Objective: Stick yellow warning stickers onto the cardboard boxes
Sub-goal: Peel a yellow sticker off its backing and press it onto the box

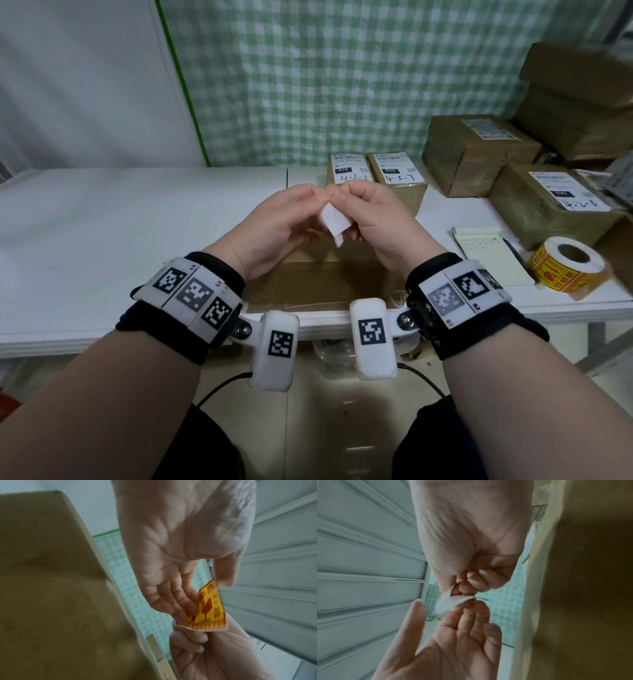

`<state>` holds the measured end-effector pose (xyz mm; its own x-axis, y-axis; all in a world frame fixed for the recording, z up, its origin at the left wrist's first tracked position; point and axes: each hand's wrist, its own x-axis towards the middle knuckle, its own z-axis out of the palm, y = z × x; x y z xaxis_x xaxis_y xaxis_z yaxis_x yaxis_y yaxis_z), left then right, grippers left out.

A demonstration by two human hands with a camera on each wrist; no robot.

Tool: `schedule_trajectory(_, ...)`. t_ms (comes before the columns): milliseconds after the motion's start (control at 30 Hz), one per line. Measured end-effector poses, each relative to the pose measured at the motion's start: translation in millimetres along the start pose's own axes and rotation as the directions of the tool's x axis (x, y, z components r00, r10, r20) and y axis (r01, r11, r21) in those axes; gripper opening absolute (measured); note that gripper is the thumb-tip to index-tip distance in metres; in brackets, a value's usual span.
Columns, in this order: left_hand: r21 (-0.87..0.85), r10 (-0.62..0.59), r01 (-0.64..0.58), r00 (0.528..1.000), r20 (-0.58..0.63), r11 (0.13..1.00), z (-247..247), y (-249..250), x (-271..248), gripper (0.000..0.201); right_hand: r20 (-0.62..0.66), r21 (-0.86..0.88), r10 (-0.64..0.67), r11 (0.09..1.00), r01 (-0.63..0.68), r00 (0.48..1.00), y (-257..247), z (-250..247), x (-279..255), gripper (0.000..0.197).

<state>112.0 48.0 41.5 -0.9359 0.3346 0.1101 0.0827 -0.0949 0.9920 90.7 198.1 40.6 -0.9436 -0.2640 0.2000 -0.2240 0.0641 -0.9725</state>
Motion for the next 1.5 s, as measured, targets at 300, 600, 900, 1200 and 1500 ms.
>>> schedule_trajectory(300,0.021,-0.060,0.058,0.996,0.067,0.998,7.3,10.1,0.5,0.033,0.021,0.098,0.017,0.995,-0.019,1.000,-4.6,0.7,-13.0,0.029)
schedule_trajectory(600,-0.211,-0.051,0.049,0.999,-0.004,0.976,15.2,2.6,-0.6,0.018,-0.012,0.279,0.071,0.958,-0.065,0.997,-3.1,-1.3,-20.8,0.021)
schedule_trajectory(900,-0.276,-0.044,0.023,0.997,-0.070,0.961,20.9,-3.8,0.4,0.021,-0.080,0.336,0.092,0.940,-0.060,0.993,4.4,-2.3,-22.5,0.018)
schedule_trajectory(1200,-0.304,-0.012,-0.057,0.975,-0.220,0.951,22.1,-8.1,3.6,0.028,-0.143,0.425,0.062,0.905,0.005,0.988,7.4,0.0,-22.8,0.030)
schedule_trajectory(1500,0.151,0.079,-0.051,0.979,-0.186,0.987,10.3,3.2,0.5,0.025,0.012,0.055,0.229,0.972,-0.229,0.973,-9.0,-6.4,-17.1,0.032)
